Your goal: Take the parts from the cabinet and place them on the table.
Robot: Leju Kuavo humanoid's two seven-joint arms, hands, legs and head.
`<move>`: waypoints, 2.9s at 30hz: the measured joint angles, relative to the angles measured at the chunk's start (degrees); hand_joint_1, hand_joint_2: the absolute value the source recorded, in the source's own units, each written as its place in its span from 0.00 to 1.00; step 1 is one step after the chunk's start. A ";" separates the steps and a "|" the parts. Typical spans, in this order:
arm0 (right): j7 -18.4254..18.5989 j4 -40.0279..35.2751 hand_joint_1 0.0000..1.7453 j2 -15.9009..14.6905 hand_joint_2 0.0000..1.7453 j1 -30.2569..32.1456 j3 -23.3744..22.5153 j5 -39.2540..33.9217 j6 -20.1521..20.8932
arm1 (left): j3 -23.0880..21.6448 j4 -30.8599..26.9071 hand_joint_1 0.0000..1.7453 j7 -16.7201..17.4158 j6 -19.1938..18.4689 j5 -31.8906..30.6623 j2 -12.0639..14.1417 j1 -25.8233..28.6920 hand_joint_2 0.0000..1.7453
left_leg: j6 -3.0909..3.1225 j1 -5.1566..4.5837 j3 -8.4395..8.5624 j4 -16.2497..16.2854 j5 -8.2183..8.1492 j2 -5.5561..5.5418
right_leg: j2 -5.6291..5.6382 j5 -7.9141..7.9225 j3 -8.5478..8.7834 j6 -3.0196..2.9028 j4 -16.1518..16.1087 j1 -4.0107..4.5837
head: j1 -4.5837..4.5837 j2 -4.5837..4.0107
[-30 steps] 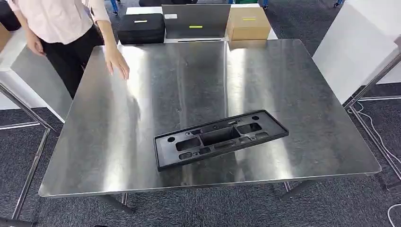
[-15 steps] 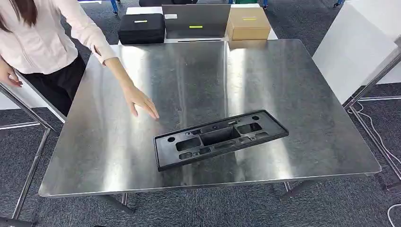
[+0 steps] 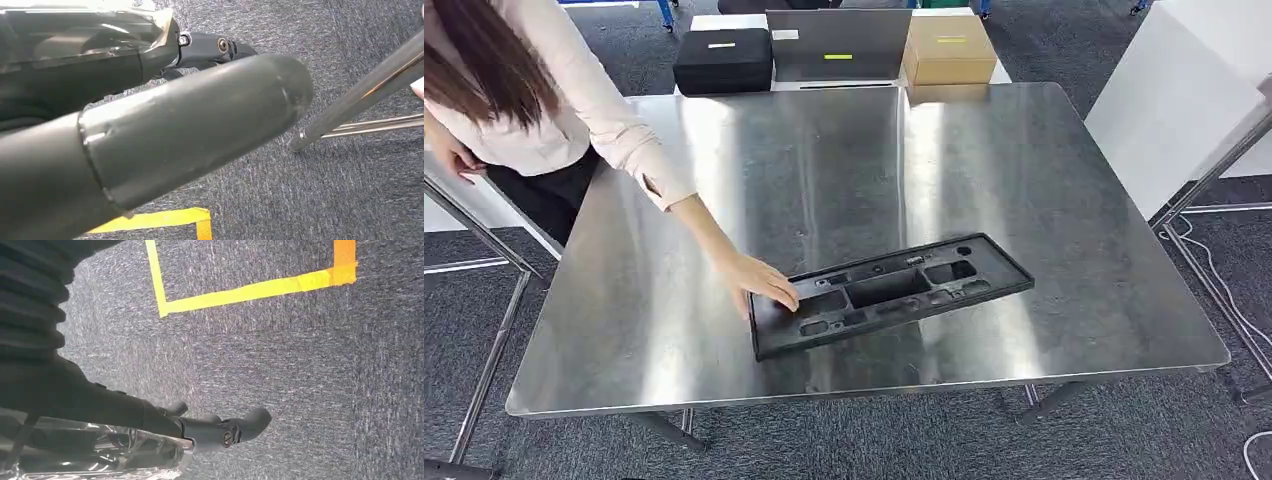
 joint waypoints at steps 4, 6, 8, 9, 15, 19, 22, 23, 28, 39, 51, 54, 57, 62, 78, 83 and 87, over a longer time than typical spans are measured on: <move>0.07 0.00 0.00 0.00 0.00 -0.01 0.33 0.00 -0.02 | 0.00 0.02 0.00 -0.13 0.00 0.09 0.04 0.02 0.00 | 0.00 0.00 0.00 0.00 0.00 0.00 | 0.00 0.00 0.00 0.00 0.00 0.00 | 0.00 0.00; 0.24 0.00 0.00 -0.02 0.00 -0.01 0.46 -0.02 0.00 | 0.00 0.02 0.00 -0.15 0.00 0.09 0.04 0.03 0.00 | 0.00 0.00 0.00 0.00 0.00 0.00 | 0.00 0.00 0.00 0.00 0.00 0.00 | 0.00 0.00; 0.61 0.00 0.00 -0.02 0.00 -0.01 0.66 -0.07 0.13 | 0.00 0.02 0.00 -0.15 0.02 0.15 0.07 0.03 0.00 | 0.00 0.00 0.00 0.00 0.00 0.00 | 0.00 0.00 0.00 0.00 0.00 0.00 | 0.00 0.00; 0.63 0.00 0.00 -0.04 0.00 0.00 0.74 -0.07 0.18 | 0.00 0.02 0.00 -0.15 0.02 0.15 0.07 0.04 0.00 | 0.00 0.00 0.00 0.00 0.00 0.00 | 0.00 0.00 0.00 0.00 0.00 0.00 | 0.00 0.00; 0.70 0.00 0.00 -0.11 0.00 -0.01 1.16 -0.04 0.26 | 0.00 0.02 0.00 -0.15 0.02 0.15 0.09 0.06 0.00 | 0.00 0.00 0.00 0.00 0.00 0.00 | 0.00 0.00 0.00 0.00 0.00 0.00 | 0.00 0.00; 0.79 0.00 0.00 -0.17 1.00 -0.01 1.51 0.00 0.20 | 0.00 0.04 0.00 -0.18 0.07 0.33 0.11 0.08 0.00 | 0.00 0.00 0.00 0.00 0.00 0.00 | 0.00 0.00 0.00 0.00 0.00 0.00 | 0.00 0.00; 0.79 0.00 0.00 -0.24 1.00 -0.01 2.62 -0.04 -0.61 | 0.00 0.04 0.00 -0.22 0.11 0.61 0.13 0.08 0.00 | 0.00 0.00 0.00 0.00 0.00 0.00 | 0.00 0.00 0.00 0.00 0.00 0.00 | 0.00 0.00; 0.76 0.00 0.00 -0.28 1.00 -0.03 2.82 -0.09 -0.72 | 0.00 0.04 0.00 -0.22 0.11 0.70 0.13 0.08 0.00 | 0.00 0.00 0.00 0.00 0.00 0.00 | 0.00 0.00 0.00 0.00 0.00 0.00 | 0.00 0.00; 0.79 0.00 0.00 -0.33 0.00 -0.18 3.63 0.00 -1.55 | 0.00 0.04 0.00 -0.31 0.20 1.05 0.13 0.10 0.00 | 0.00 0.00 0.00 0.00 0.00 0.00 | 0.00 0.00 0.00 0.00 0.00 0.00 | 0.00 0.00; 1.40 0.00 0.00 -0.46 0.00 -0.16 5.02 0.00 0.20 | -0.04 0.13 0.00 -0.31 0.28 1.18 0.15 0.14 0.00 | 0.00 0.00 0.00 0.00 0.00 0.00 | 0.00 0.00 0.00 0.00 0.00 0.00 | 0.00 0.00; 1.77 0.00 0.00 -1.01 0.00 0.10 7.04 0.02 1.44 | -0.13 0.39 0.00 -0.39 0.26 1.22 0.28 0.30 0.00 | 1.52 0.73 1.94 -1.79 0.06 0.31 | 0.03 -7.52 -8.27 0.79 17.92 -1.01 | 0.22 0.00; 1.79 0.00 0.00 -1.09 0.00 0.16 7.23 0.02 1.36 | -0.35 0.46 0.00 -0.39 0.26 1.22 0.17 0.42 0.00 | 0.63 1.28 2.15 -1.47 -0.28 0.01 | 0.01 -2.68 -3.67 3.02 8.01 -2.06 | 0.22 0.00; 1.68 -0.02 0.00 -1.07 0.00 0.09 7.32 0.02 1.55 | -0.48 0.48 0.00 -0.37 0.26 1.25 0.46 0.39 0.00 | -1.21 0.93 2.20 -0.31 -1.45 -0.10 | -0.07 -0.05 -0.21 2.51 0.83 -2.00 | 0.46 0.00; 1.68 -0.02 0.00 -0.90 0.00 0.17 7.47 0.00 1.57 | -0.59 0.52 0.00 -0.39 0.26 1.27 0.42 0.39 0.00 | -2.11 1.63 1.50 2.02 -3.32 0.49 | -0.12 0.12 0.37 0.03 1.24 -2.10 | 0.18 0.00; 1.75 -0.11 0.00 -0.96 0.00 0.15 8.26 0.02 1.73 | -0.92 0.59 0.00 -1.14 0.94 1.70 0.33 0.21 0.00 | 0.99 0.66 1.66 -0.14 -1.14 0.81 | -0.62 -3.46 0.15 0.40 4.36 -0.18 | 0.37 0.00; 1.81 -0.13 0.00 -1.22 0.00 0.40 8.41 0.04 2.30 | -0.92 0.59 0.00 -1.05 0.98 1.81 0.31 0.23 0.00 | 1.30 0.44 1.72 -0.05 -1.33 0.12 | -0.16 -7.07 -7.31 1.14 17.13 -0.57 | 0.48 0.00; 1.81 -0.15 0.00 -1.38 0.00 0.25 8.70 0.04 2.51 | -0.92 0.59 0.00 -1.00 0.98 1.84 0.22 0.20 0.00 | 0.56 0.02 2.31 0.15 -1.80 -0.49 | 0.17 -0.38 -0.23 1.54 1.31 -0.58 | 0.55 0.00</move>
